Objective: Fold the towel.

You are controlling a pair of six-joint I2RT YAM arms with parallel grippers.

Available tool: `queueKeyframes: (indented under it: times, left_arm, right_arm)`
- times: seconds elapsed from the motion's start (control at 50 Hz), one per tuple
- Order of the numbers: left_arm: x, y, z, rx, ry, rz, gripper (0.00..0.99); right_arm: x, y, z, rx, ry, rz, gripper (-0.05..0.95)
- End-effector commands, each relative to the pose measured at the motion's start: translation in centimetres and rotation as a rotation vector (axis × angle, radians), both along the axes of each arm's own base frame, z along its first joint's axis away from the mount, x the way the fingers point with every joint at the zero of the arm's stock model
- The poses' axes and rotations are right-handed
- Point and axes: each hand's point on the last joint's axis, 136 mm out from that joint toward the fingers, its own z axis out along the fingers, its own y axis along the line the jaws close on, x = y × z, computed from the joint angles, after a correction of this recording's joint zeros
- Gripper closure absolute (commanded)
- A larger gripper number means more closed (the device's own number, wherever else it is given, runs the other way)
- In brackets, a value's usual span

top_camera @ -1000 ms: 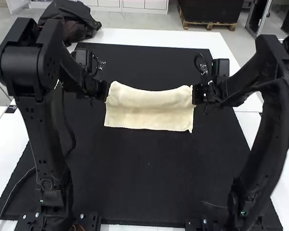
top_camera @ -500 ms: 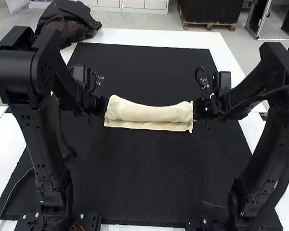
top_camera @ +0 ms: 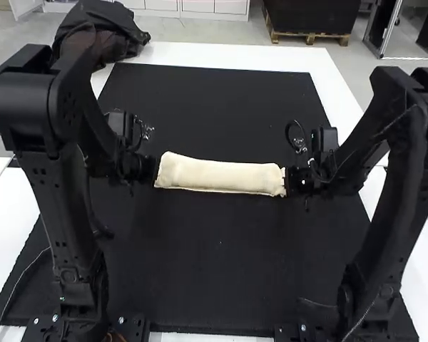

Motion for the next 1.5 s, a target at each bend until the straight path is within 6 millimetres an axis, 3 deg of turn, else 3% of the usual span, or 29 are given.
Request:
queueKeyframes:
  times: [0.0,0.1,0.22,0.44,0.84,1.48]
  left_arm:
    - [-0.3,0.8,-0.8,0.020,0.014,0.015,0.767]
    - [-0.4,0.9,-1.0,0.019,0.019,0.019,0.531]
    - [-0.3,1.5,-0.9,0.016,0.017,0.035,0.023]
    - [0.0,3.5,-0.5,-0.006,-0.001,0.080,0.023]
    - [0.3,5.5,0.8,-0.041,-0.036,0.122,0.025]
    - [1.4,5.5,4.9,-0.132,-0.129,0.138,0.025]
  right_arm:
    - [-0.3,-0.7,-1.1,-0.010,0.028,-0.014,0.47]
    - [-0.5,-0.6,-1.3,-0.009,0.036,-0.013,0.27]
    - [-0.3,-0.5,-1.2,-0.008,0.032,-0.012,0.16]
    - [0.5,0.2,-0.4,0.006,0.012,-0.002,0.10]
    - [1.2,3.6,0.1,0.035,0.005,0.047,0.11]
    - [1.1,1.2,-1.0,0.003,0.029,-0.018,0.11]
